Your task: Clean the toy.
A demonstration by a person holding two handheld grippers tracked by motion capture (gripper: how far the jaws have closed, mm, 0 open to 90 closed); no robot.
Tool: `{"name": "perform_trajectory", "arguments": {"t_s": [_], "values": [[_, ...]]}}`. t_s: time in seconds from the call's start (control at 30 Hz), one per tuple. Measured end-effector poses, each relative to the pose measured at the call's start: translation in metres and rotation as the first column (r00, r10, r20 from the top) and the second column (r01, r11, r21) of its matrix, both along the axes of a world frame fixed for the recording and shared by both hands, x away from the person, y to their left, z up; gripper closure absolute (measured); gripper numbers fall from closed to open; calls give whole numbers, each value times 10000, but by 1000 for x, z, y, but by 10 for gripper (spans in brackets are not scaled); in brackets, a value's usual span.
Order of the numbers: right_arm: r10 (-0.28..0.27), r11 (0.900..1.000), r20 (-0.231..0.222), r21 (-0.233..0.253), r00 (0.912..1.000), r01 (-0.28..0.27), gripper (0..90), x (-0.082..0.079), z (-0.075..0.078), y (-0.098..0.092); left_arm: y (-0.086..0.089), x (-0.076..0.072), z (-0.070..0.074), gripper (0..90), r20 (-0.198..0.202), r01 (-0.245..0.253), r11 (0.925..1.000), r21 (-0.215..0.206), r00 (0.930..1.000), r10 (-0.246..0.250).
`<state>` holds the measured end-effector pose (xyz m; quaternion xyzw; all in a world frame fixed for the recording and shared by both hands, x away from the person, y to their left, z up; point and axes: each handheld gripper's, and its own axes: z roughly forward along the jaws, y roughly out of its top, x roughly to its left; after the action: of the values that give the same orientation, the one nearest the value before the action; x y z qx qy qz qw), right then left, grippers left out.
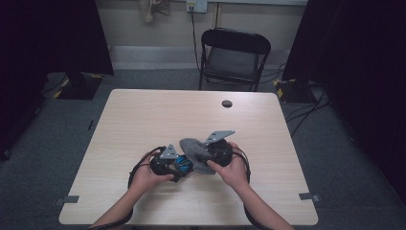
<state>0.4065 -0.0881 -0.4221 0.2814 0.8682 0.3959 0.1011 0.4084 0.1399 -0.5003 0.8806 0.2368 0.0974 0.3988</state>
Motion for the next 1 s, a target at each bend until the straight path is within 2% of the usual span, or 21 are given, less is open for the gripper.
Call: {"name": "perform_trajectory", "arguments": {"t_s": [0.3,0.47,0.77,1.0], "values": [[505,9985,-368,-204,9980,-513,663,-8,-22,34,0,0,0,244,27,16,10000,14,10000,-16],[710,9967,-313,-377,9970,-722,661,-9,-30,44,0,0,0,244,25,16,10000,17,10000,-16],[393,9981,-365,-450,9986,-409,666,-4,-29,35,0,0,0,245,25,5,10000,19,10000,-5],[-92,9976,-279,-694,9996,73,665,4,-27,22,0,0,0,245,11,1,10000,10,10000,-1]]}}
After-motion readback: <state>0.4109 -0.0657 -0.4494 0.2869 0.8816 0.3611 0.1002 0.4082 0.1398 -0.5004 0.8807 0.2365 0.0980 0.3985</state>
